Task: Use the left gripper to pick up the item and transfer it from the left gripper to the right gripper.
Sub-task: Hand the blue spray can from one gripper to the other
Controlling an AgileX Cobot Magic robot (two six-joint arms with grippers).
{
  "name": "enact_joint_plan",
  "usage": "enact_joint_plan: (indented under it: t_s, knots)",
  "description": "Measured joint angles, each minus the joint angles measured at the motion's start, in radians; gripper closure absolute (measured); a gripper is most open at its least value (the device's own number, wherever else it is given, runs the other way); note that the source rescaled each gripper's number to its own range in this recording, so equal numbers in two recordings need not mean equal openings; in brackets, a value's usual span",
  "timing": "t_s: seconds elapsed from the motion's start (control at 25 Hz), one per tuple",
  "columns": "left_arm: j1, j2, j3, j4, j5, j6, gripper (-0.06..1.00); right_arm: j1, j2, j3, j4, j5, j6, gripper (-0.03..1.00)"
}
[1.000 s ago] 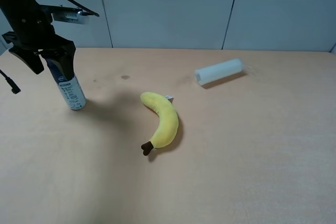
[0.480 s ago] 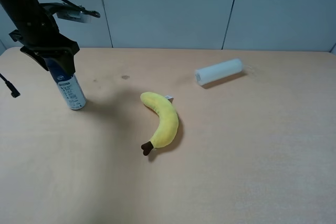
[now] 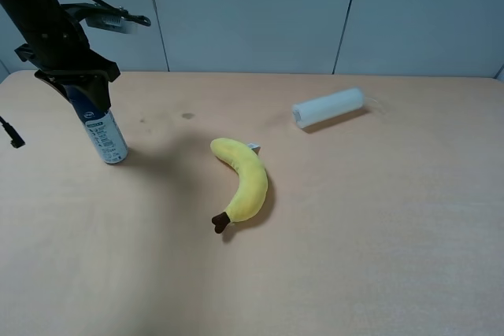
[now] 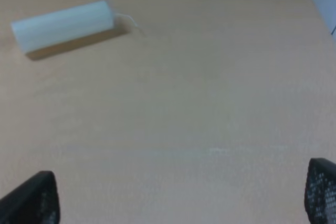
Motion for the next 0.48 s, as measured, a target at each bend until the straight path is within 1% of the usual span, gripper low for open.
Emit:
enact_joint_plan:
  t_s: [0.2, 0.48]
  knots:
    - [0.0, 0.008, -0.053, 0.003, 0.033, 0.001, 0.93, 0.0, 0.0, 0.0, 0.0, 0.0, 0.0, -0.03]
    - [0.0, 0.008, -0.169, 0.003, 0.157, 0.002, 0.93, 0.0, 0.0, 0.0, 0.0, 0.0, 0.001, -0.03]
